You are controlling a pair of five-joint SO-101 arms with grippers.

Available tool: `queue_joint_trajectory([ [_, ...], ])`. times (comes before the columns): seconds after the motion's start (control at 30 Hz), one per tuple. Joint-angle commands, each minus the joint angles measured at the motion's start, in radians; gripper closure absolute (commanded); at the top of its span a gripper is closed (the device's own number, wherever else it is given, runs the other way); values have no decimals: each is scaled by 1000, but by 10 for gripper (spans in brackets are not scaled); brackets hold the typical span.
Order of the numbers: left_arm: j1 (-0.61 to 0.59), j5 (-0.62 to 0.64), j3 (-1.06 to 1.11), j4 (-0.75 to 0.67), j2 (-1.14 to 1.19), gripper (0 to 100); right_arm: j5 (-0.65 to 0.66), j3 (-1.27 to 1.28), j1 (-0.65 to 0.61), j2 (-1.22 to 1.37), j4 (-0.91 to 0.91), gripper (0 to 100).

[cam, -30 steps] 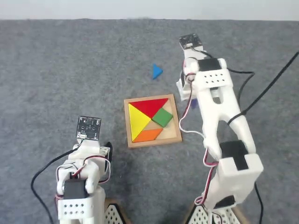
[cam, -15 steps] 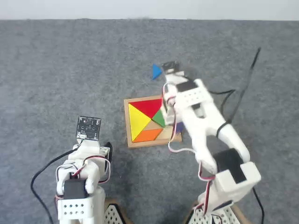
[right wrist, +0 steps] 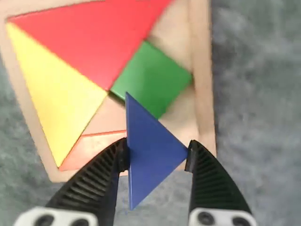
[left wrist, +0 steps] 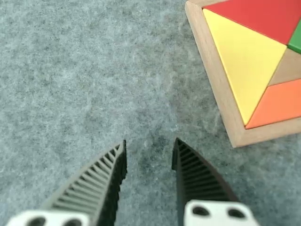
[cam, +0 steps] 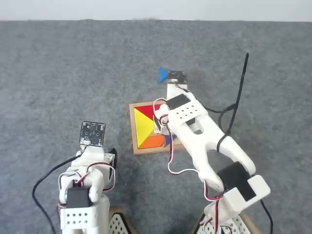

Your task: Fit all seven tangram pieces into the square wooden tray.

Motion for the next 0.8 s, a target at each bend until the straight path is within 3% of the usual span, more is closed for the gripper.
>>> queue_joint_trajectory([
  [0.0, 3, -6, -8, 9, -28, 847, -207, -91, -12, -65, 101, 899],
  [0.13, 3, -6, -8, 9, -28, 847, -327, -104, -12, -62, 111, 899],
  [0.33, 3, -6, -8, 9, -28, 847, -379, -100, -12, -61, 65, 899],
  [0.77, 3, -6, -8, 9, -28, 847, -385, -63, -10, -61, 67, 900],
])
